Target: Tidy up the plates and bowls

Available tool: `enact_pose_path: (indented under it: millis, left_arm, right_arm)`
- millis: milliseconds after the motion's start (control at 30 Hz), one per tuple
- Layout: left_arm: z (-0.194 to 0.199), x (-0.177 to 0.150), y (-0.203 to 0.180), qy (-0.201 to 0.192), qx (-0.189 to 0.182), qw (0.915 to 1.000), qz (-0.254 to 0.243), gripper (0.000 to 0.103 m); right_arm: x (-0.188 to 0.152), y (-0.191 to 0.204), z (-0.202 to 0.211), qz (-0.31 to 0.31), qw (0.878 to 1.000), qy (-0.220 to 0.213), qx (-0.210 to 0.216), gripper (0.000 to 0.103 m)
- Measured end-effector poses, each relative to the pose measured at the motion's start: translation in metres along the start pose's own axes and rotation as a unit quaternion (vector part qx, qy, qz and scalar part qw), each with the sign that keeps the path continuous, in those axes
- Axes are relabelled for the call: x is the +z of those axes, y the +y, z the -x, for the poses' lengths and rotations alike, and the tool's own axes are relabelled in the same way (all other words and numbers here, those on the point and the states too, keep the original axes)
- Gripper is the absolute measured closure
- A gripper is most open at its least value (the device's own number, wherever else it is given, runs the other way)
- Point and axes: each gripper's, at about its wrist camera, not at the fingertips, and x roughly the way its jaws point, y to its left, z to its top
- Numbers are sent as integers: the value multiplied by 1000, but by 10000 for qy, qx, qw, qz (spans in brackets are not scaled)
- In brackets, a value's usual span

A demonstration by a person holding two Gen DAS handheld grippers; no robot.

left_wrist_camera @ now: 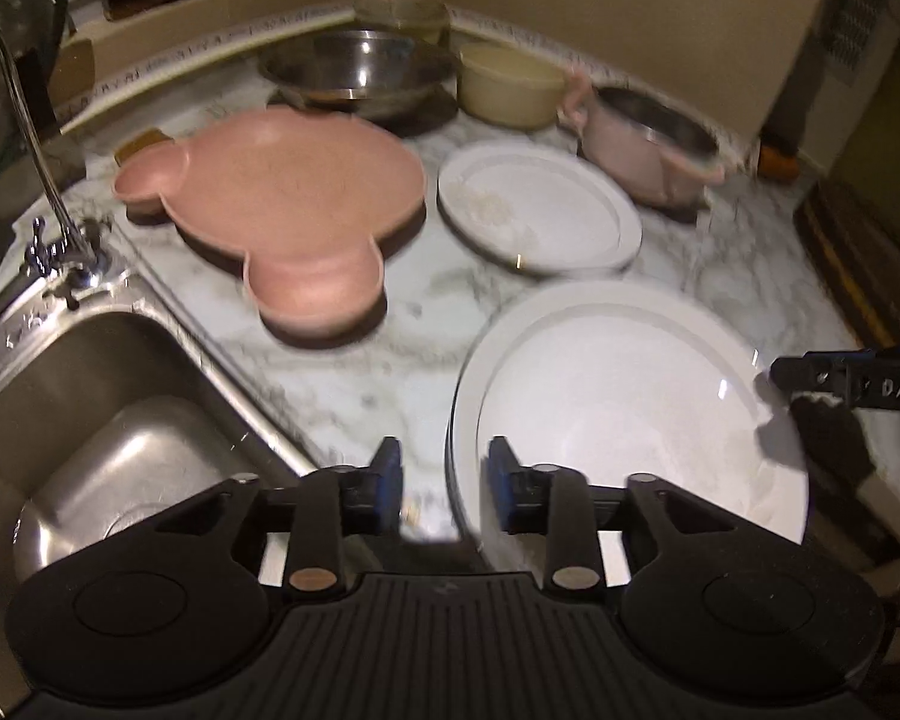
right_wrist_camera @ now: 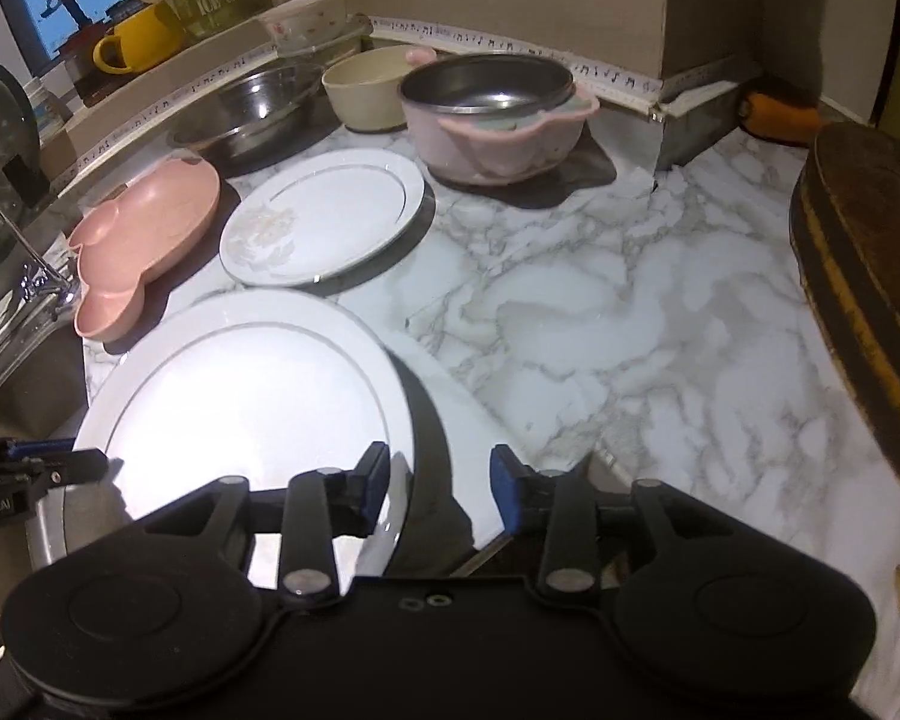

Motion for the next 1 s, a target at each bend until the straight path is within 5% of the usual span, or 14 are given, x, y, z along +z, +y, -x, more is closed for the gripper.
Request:
enact_pose_path:
  millis: [100,333,567,1000]
  left_arm:
    - [7,23,-4,-257,56,9997,19,31]
    - [-13,100,-17,-496,-10,9987,-100,31]
    - [-65,156,-27,-145,-247,9992,-288,31]
    - [-152,190,-16,563,-368,9977,-108,37]
  right_arm:
    - [17,-2,3,200,9997,-81,68,54]
    - [70,-12,-13,409,9987,-136,265,44]
    - [99,-17,-37,501,9977,-48,452,44]
    - [122,-18,-86,282,9965,364,699,44]
